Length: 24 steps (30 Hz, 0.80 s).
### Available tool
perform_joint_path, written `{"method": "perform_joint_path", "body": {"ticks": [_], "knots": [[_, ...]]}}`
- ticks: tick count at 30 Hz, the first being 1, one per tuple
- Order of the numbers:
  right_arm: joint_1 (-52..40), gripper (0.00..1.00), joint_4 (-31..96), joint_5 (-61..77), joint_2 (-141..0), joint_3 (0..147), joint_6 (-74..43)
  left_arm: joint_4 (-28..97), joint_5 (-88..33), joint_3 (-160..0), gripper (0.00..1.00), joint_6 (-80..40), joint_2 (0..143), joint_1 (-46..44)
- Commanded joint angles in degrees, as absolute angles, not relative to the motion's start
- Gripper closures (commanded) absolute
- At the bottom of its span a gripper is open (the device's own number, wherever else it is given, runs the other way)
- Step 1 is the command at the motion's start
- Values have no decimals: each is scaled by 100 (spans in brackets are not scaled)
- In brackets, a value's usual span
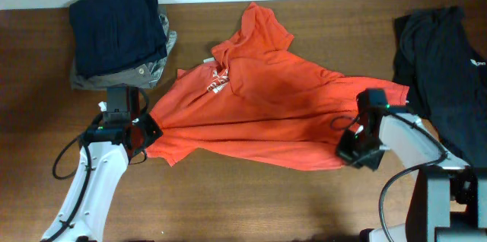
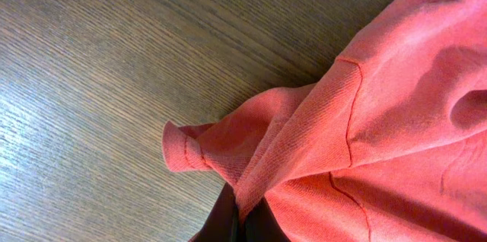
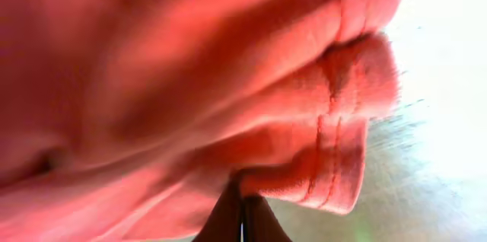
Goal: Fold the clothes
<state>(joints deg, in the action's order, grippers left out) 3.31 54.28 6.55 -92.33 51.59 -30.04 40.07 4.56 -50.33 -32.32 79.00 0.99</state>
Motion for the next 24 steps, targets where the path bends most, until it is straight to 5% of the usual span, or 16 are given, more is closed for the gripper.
{"method": "perform_joint_path", "body": {"ticks": [1, 7, 15, 17, 24], "knots": [[307, 96, 5734, 642, -9262, 6020, -3057, 4018, 587, -5148, 100, -3118, 7819, 128], [307, 86, 5531, 644, -9262, 6862, -3103, 4014, 587, -5148, 99, -3120, 7819, 130], [301, 84, 4639, 622, -9904, 6820, -3181, 4016, 587, -5148, 100, -3120, 7819, 130], [303, 90, 4681, 620, -10123, 6820, -3179, 4016, 587, -5148, 100, -3118, 7819, 130], [379, 84, 5352, 513, -9736, 7065, -3026, 4018, 589, -5148, 99, -3116, 7819, 130]]}}
